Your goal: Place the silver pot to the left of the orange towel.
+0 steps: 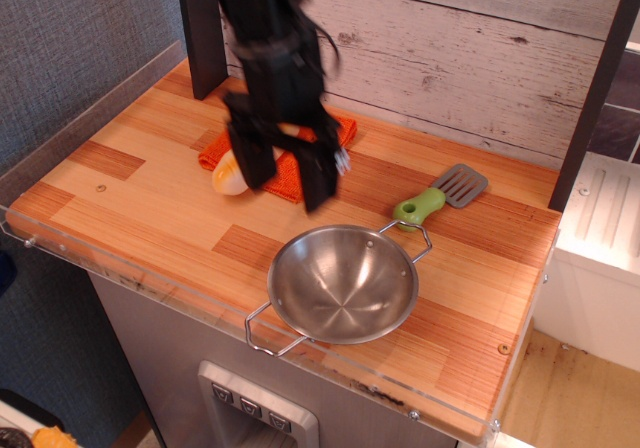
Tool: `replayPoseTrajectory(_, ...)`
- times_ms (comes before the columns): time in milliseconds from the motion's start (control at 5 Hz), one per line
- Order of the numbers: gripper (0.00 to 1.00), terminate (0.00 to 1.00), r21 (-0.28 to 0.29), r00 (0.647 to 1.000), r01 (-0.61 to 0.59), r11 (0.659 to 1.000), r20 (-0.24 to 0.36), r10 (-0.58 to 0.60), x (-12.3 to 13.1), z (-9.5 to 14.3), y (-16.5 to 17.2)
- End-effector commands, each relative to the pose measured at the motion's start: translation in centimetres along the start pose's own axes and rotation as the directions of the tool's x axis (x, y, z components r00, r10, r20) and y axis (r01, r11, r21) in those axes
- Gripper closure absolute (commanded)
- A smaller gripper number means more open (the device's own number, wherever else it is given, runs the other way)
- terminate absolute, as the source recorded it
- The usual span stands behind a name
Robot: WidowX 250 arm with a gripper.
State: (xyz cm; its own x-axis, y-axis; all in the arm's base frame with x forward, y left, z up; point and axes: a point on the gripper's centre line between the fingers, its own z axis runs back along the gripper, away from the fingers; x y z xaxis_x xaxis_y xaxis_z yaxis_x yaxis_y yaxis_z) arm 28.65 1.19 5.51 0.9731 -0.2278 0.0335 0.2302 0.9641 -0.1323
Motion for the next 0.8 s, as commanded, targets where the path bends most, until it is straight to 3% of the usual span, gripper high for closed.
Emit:
replayPoseTrajectory(0,0.00,0.00,0.095,1.000,-0.005,0.995,0.022,0.003,-0.7,-1.6,-2.0)
replayPoseTrajectory(200,0.00,0.00,0.162,0.998,-0.031,0.986,-0.057,0.041,-0.7,-3.9,-1.3)
replayPoseTrajectory(400,0.00,0.00,0.188,0.994,-0.065,0.980,-0.073,0.080,-1.1,-4.3,-0.4)
replayPoseTrajectory(600,1.00,0.00,0.193,0.996,-0.048,0.980,-0.062,0.061,-1.3,-4.9,-0.5)
